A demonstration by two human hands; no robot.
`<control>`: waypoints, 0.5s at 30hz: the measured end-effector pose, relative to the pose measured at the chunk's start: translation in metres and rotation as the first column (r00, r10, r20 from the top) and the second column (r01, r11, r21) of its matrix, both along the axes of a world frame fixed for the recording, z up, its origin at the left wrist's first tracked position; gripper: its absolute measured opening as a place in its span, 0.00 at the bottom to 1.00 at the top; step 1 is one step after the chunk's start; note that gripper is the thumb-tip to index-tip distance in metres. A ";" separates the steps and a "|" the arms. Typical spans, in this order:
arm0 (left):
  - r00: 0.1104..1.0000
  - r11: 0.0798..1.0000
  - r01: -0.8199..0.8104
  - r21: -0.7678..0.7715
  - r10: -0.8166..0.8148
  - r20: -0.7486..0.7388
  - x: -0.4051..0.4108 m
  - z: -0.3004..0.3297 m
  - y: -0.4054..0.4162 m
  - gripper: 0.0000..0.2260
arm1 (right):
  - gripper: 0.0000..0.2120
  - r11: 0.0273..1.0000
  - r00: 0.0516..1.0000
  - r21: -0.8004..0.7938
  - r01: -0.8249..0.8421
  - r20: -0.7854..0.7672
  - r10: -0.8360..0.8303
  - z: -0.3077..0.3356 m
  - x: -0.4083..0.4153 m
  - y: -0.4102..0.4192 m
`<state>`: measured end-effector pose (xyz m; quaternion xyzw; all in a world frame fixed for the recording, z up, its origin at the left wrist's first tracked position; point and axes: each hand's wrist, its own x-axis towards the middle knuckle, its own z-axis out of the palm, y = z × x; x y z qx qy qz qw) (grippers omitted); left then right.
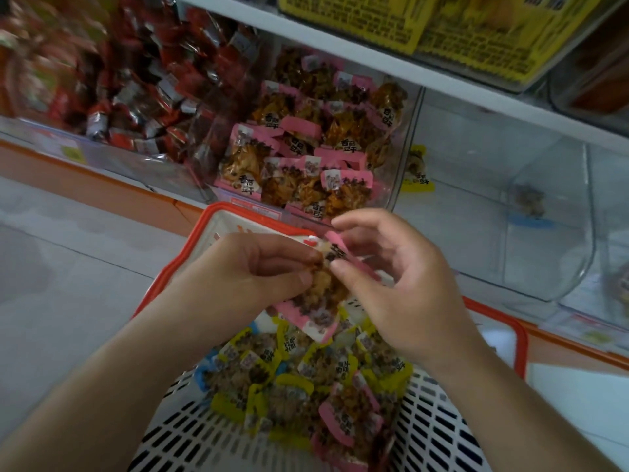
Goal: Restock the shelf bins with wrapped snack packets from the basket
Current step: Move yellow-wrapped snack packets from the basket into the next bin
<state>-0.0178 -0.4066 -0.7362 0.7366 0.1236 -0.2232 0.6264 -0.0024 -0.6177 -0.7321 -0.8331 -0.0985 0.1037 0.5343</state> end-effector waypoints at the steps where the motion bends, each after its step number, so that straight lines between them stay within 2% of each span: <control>1: 1.000 1.000 0.000 0.003 0.000 0.010 0.000 0.000 0.001 0.09 | 0.18 1.000 1.000 -0.021 0.005 -0.025 -0.005 0.000 0.000 0.002; 3: 0.993 0.992 -0.116 -0.041 0.117 0.009 0.000 -0.002 0.002 0.05 | 0.21 0.999 0.997 -0.012 0.032 -0.071 -0.033 -0.002 -0.001 0.006; 5: 0.971 0.959 -0.237 -0.154 0.227 -0.076 -0.001 -0.006 0.001 0.11 | 0.24 0.991 0.982 0.079 0.112 -0.163 -0.098 -0.002 -0.001 0.008; 7: 0.967 0.942 -0.236 -0.239 0.205 -0.151 -0.003 -0.005 -0.004 0.17 | 0.25 0.965 0.954 0.175 0.197 -0.261 -0.148 -0.003 0.000 0.008; 8: 0.970 0.940 -0.226 -0.256 0.192 -0.151 -0.003 -0.004 -0.006 0.16 | 0.25 0.959 0.948 0.188 0.210 -0.281 -0.152 -0.003 0.001 0.008; 11: 0.955 0.933 -0.298 -0.200 0.291 -0.064 -0.002 -0.002 -0.009 0.08 | 0.26 0.973 0.956 0.173 0.153 -0.277 -0.101 -0.003 0.002 0.010; 15: 0.941 0.941 -0.332 -0.066 0.335 0.050 -0.003 -0.003 -0.009 0.05 | 0.40 0.998 0.989 0.028 0.057 -0.137 -0.053 -0.004 -0.004 0.008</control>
